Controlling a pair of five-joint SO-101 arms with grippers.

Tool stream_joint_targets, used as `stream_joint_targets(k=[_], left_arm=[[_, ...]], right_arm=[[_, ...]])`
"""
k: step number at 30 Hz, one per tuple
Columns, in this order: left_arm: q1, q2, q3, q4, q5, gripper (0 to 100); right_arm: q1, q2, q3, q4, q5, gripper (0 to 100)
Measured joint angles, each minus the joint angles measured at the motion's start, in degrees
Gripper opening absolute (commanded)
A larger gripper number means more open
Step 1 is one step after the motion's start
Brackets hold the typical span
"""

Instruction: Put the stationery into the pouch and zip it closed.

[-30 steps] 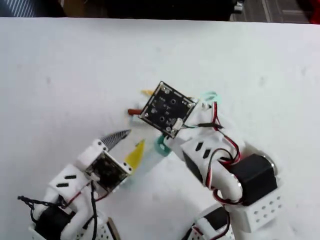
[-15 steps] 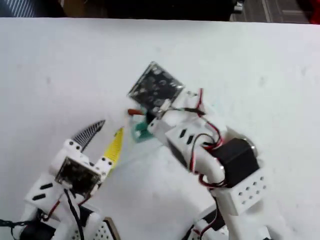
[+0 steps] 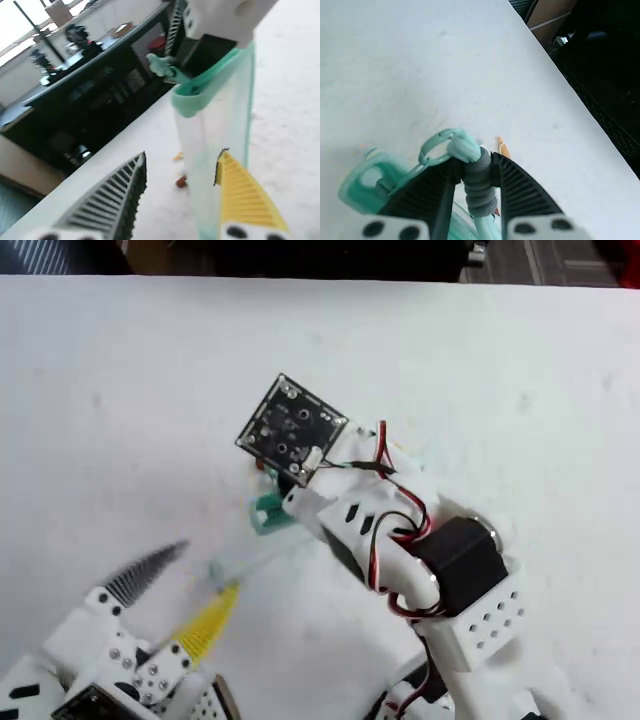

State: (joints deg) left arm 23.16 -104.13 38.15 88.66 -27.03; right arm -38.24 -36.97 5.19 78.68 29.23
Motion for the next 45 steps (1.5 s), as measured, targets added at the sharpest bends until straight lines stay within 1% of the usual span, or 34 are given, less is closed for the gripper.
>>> stream_joint_targets(k=[1,3,7,13,15,19,22,27,31,34,37,40,43,45], left_arm=[[2.4,0.0,0.0,0.4,1.2,26],[4.9,-0.1,1.1,0.0,2.6,26],[5.9,-0.1,7.5,-4.7,5.0,29],[6.2,-0.1,16.1,-13.0,8.7,29],[4.6,0.0,16.3,-14.9,9.1,29],[-2.6,0.0,16.3,-17.8,11.9,32],[-4.2,0.0,17.4,-18.5,13.6,32],[1.5,0.0,24.7,-22.6,14.1,32],[3.3,0.0,31.7,-28.0,14.1,31],[3.9,0.0,32.4,-29.0,14.2,30],[5.9,0.0,32.4,-29.1,14.4,30],[9.1,0.0,32.4,-28.1,17.8,30],[9.8,0.0,32.4,-28.2,21.5,23],[8.9,0.3,32.6,-30.1,23.3,19]], right_arm=[[0.0,0.0,0.0,0.0,0.0,1.7],[0.0,0.0,-0.3,0.7,0.0,1.7],[0.0,0.0,-0.4,2.7,0.0,1.7],[-0.3,0.0,-0.4,3.2,0.0,1.7],[-0.4,-0.4,-0.3,3.5,0.0,1.7],[-0.5,-3.1,0.4,4.0,0.0,1.7],[-2.0,-4.0,0.6,4.6,0.0,1.7],[-3.4,-4.5,0.7,4.6,0.1,1.7],[-3.6,-4.5,0.7,4.6,0.4,1.7],[-3.9,-4.5,0.7,4.0,2.4,1.7],[-3.8,-4.5,0.8,1.9,3.0,1.7],[-3.7,-2.6,0.8,-0.4,3.2,1.7],[-2.5,0.8,0.6,-3.3,3.0,1.7],[-1.1,3.3,-0.9,-4.9,2.3,1.7]])
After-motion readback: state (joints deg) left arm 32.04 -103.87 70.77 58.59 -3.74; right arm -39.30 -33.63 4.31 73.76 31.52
